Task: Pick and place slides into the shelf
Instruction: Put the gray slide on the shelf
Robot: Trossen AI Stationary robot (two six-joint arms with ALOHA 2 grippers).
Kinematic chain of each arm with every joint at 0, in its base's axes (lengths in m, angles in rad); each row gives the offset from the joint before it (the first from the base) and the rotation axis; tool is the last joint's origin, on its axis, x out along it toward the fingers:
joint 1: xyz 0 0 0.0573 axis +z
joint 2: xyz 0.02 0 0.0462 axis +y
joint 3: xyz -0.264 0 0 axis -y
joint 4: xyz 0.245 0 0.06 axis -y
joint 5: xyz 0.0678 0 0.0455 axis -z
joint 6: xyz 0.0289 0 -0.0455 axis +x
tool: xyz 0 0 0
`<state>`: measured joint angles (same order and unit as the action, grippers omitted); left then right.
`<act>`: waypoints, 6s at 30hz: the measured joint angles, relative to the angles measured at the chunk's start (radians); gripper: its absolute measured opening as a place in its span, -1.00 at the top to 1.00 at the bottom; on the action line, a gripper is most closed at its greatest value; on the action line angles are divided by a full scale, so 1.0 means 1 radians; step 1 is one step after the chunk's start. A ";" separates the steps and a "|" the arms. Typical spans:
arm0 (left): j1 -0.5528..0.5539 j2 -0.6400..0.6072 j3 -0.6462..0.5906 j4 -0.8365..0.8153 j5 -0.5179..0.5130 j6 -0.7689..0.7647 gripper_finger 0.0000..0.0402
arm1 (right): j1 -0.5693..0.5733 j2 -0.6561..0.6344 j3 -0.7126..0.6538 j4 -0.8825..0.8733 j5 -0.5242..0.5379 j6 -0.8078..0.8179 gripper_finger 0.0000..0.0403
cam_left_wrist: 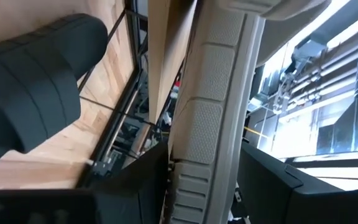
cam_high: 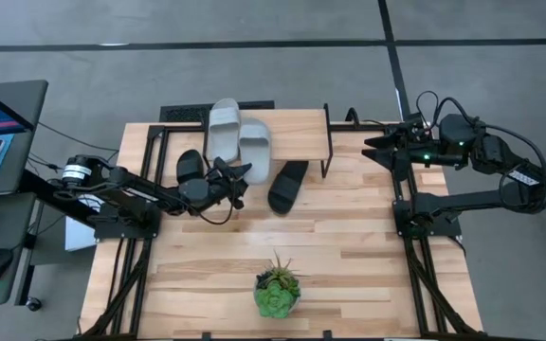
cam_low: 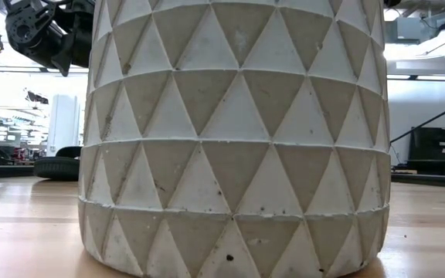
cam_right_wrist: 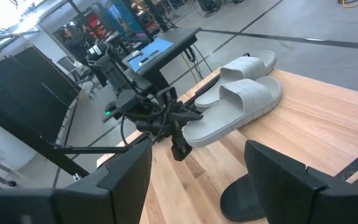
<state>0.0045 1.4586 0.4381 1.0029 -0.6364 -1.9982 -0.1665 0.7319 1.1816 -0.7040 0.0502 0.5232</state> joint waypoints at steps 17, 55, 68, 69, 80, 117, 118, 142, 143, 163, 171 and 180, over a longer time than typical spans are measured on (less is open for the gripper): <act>-0.010 0.000 0.000 -0.029 -0.080 -0.006 0.17 | 0.000 0.000 0.000 0.000 0.000 0.000 -0.24; -0.009 -0.016 0.000 -0.148 -0.023 0.267 0.17 | 0.000 0.000 0.000 -0.011 -0.024 0.000 -0.24; -0.009 -0.016 0.000 -0.187 -0.018 0.268 0.17 | 0.000 0.000 0.000 -0.015 -0.024 0.000 -0.24; -0.009 -0.016 0.000 -0.188 -0.018 0.268 0.17 | 0.000 0.000 0.000 -0.015 -0.024 0.000 -0.24; -0.012 -0.026 0.000 -0.232 0.003 0.291 0.17 | 0.000 0.000 0.000 -0.016 -0.024 0.000 -0.24; -0.119 -0.341 0.000 -0.650 0.000 0.332 0.17 | 0.001 0.001 0.000 -0.018 -0.024 0.000 -0.24; -0.127 -0.353 -0.001 -0.649 0.000 0.356 0.17 | 0.001 0.001 0.000 -0.021 -0.025 -0.001 -0.24; -0.604 -0.896 0.000 -0.350 -0.255 1.934 0.17 | 0.207 0.015 -0.177 0.398 -0.019 -0.209 0.52; -0.627 -0.896 0.000 -0.350 -0.285 1.961 0.17 | 0.221 0.015 -0.201 0.445 -0.012 -0.219 0.58; -0.862 -0.905 0.000 -0.031 -0.357 2.646 0.45 | 0.512 0.014 -0.417 1.006 0.344 -0.577 1.00; -0.861 -0.911 0.057 0.002 -0.133 2.948 0.48 | 0.450 0.038 -0.415 1.006 0.345 -0.636 0.97; -0.860 -0.912 0.136 0.002 -0.220 3.013 0.49 | 0.236 0.171 -0.237 0.648 0.344 -0.817 0.99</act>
<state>-0.8557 0.5468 0.5742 1.0048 -0.8568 1.0150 0.0693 0.9032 0.9445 -0.0564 0.3939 -0.2933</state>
